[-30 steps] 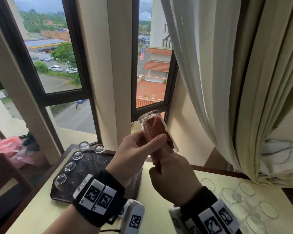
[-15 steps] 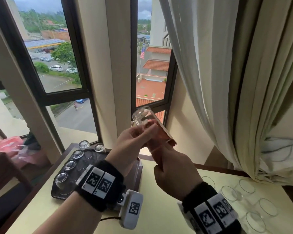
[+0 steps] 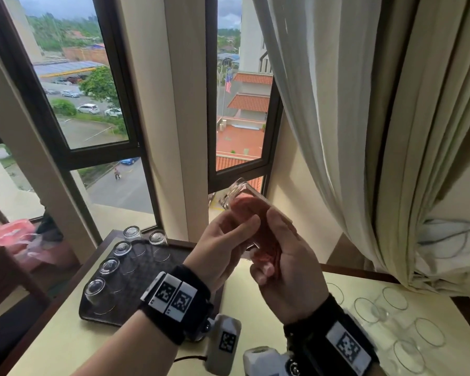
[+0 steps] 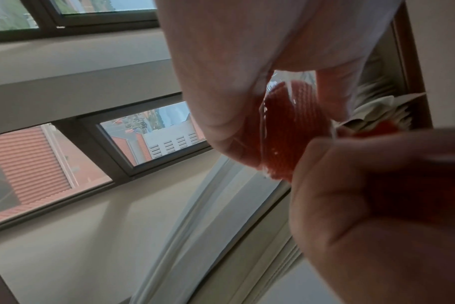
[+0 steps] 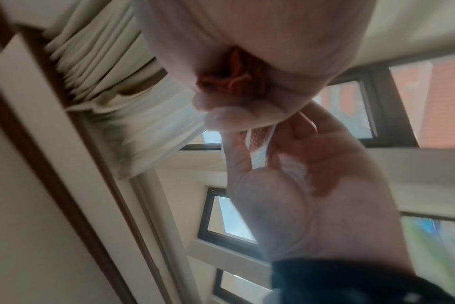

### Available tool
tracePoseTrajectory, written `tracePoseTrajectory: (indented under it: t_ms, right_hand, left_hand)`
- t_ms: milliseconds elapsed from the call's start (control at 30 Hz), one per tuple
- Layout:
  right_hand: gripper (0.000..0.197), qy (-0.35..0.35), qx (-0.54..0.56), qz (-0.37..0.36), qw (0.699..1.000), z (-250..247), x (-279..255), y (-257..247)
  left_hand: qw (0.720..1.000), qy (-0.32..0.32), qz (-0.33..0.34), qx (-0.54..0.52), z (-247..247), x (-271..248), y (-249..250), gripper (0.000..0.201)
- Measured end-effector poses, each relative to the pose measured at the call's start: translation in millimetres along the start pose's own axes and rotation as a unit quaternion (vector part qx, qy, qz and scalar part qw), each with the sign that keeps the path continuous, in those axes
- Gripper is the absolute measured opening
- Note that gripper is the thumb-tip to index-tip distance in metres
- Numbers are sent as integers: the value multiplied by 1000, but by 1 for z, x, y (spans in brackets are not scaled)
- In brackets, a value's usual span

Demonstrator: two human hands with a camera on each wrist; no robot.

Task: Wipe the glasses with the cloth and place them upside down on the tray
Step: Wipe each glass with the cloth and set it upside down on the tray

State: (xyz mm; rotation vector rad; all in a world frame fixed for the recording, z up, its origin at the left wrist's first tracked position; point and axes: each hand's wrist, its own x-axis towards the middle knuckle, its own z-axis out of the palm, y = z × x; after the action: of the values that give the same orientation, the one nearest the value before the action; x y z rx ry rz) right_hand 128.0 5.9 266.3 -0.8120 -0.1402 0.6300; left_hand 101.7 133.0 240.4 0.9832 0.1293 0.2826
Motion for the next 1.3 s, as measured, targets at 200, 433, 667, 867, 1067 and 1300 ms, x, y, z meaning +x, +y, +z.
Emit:
tracePoseTrajectory:
  t_ms: [200,433,667,867,1067,1300]
  right_hand:
    - [14,118,-385,-248,881,-14,-1,-2]
    - [5,-32,-641,-521,563,-38,0,3]
    - [33,-36,-700,-263,663,-25,6,8]
    - [65,-213,-213,11,953,-8,-9,0]
    - [46,-125,-527,-183,821,-19,-3,11]
    - [56,-155,-676,-162,702,-11,4,19]
  left_hand:
    - [996,-43,-69,-28,-5,3,4,69]
    - [988,-5,-152,13,-6,16,36,104]
    - [996,-8,-82,42,-9,14,27,52]
    - [997,-69,-27,1,-22,19,23,80]
    - [999,-14,31,38,-38,23,37,81]
    - [993,6,41,114,-32,11,25,62]
